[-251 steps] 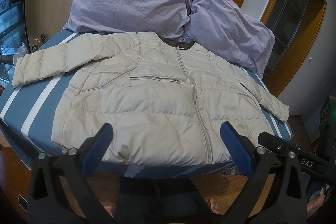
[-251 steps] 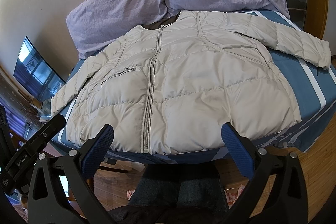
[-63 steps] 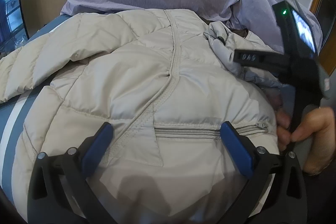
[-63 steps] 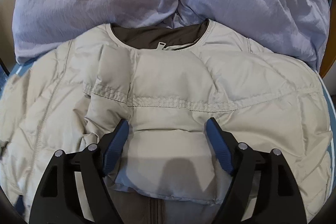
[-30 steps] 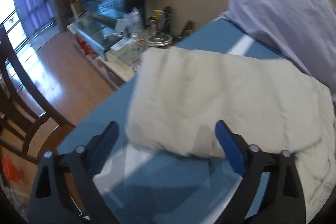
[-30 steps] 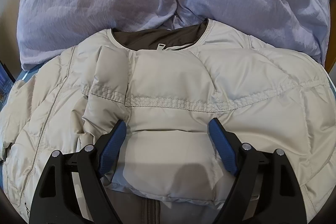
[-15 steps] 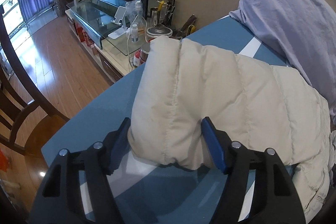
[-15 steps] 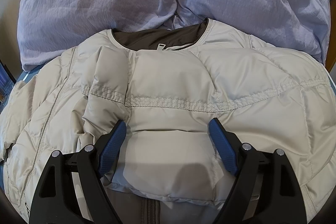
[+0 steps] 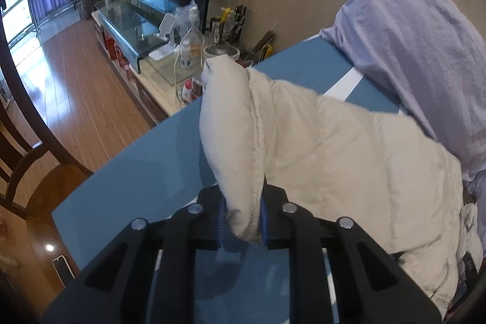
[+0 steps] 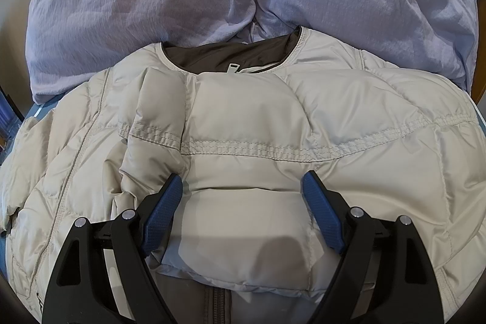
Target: Fold large clothes
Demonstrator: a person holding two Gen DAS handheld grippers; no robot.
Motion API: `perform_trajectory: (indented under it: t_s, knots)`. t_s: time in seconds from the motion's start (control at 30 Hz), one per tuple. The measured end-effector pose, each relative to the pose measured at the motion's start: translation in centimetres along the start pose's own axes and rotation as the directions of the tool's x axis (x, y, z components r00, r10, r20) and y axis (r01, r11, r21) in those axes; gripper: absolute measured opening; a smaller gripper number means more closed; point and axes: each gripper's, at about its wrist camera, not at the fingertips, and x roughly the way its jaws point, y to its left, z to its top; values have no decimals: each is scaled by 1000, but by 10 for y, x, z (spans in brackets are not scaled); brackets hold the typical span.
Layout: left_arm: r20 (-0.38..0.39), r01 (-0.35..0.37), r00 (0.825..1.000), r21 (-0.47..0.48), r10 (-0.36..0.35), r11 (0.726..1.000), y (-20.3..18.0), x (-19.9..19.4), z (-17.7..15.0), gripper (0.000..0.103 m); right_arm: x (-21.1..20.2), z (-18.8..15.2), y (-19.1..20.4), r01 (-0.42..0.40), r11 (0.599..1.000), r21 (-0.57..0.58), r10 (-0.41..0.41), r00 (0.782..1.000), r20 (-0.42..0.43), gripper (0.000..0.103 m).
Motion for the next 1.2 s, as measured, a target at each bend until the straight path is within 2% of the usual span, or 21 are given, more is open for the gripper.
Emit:
perform_trajectory:
  t_s: [0.23,0.43,0.67,0.83,0.97,1.0,1.2]
  knots:
    - [90,93,991,30,-96,995,-35,-47,20,17,2,1,9,47,998,-49,-48,999,-19,84]
    - [143,221,961,120,-238,968,-93,-97,23,17,-6,3,6,37,996,-77,-42,997,-65,87]
    - [113,350,914,266,-390,898,-178,-137,-2,17,-38,1,-9,-10,998,-66,3,995,-95,88]
    - [75,407,887,342,-456,847,-230,-150,-26,17,-61,0,-31,1,999,-47,-4,998,-59,88]
    - [28,461,861,382,-508,801,-268,-155,-47,17,-71,2,-57,11,1000,-25,-11,1000,-29,88]
    - [10,480,850,397,-526,782,-281,-157,-55,17,-73,2,-62,15,1000,-23,-16,1000,-22,88]
    - [-76,535,821,448,-566,716,-328,-153,-90,17,-79,-1,-91,51,999,-4,-51,999,5,88]
